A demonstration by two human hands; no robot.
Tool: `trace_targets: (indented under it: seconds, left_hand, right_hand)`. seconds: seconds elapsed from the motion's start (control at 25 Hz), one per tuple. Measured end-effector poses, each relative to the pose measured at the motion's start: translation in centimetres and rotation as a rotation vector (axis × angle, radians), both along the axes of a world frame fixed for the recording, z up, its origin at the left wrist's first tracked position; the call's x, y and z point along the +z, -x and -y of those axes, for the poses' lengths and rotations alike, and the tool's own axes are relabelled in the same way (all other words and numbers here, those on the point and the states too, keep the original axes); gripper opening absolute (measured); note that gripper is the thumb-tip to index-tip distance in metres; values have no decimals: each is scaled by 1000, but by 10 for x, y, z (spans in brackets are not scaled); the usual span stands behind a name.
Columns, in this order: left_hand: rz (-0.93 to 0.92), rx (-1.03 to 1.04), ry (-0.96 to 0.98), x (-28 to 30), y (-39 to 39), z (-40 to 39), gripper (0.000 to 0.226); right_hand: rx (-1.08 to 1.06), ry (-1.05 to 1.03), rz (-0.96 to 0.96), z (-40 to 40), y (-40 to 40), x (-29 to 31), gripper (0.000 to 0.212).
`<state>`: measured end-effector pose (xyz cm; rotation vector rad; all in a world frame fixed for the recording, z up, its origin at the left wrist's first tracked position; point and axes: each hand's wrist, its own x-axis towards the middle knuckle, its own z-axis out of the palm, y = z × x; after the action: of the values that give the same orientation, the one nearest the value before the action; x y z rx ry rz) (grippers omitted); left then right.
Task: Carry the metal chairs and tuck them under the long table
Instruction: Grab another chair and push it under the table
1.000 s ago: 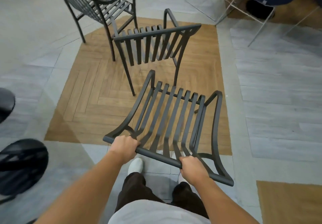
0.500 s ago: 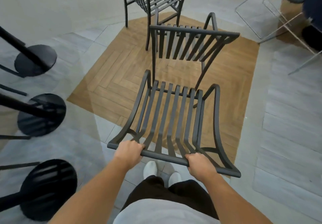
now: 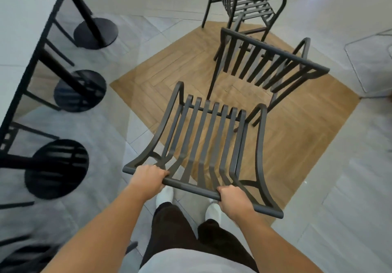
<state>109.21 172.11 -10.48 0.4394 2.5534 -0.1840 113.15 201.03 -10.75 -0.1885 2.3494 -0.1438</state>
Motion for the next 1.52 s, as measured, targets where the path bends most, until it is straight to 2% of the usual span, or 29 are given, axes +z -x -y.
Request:
trace_targets:
  seconds: [0.2, 0.68, 1.0, 1.24, 1.52]
  left_hand:
    - [-20, 147, -24, -4, -43, -21, 41]
    - [-10, 497, 0, -9, -81, -51, 36]
    - [-27, 789, -64, -6, -121, -122, 35]
    - [-19, 919, -45, -5, -124, -140, 24]
    - [-12, 1182, -37, -2, -112, -180, 25]
  right_hand:
    - [153, -37, 13, -22, 9, 1, 16]
    - [458, -8, 9, -30, 64, 3, 22]
    - [744, 0, -2, -64, 98, -1, 27]
    - [859, 43, -47, -52, 129, 4, 30]
    - [1158, 43, -59, -28, 184, 1, 23]
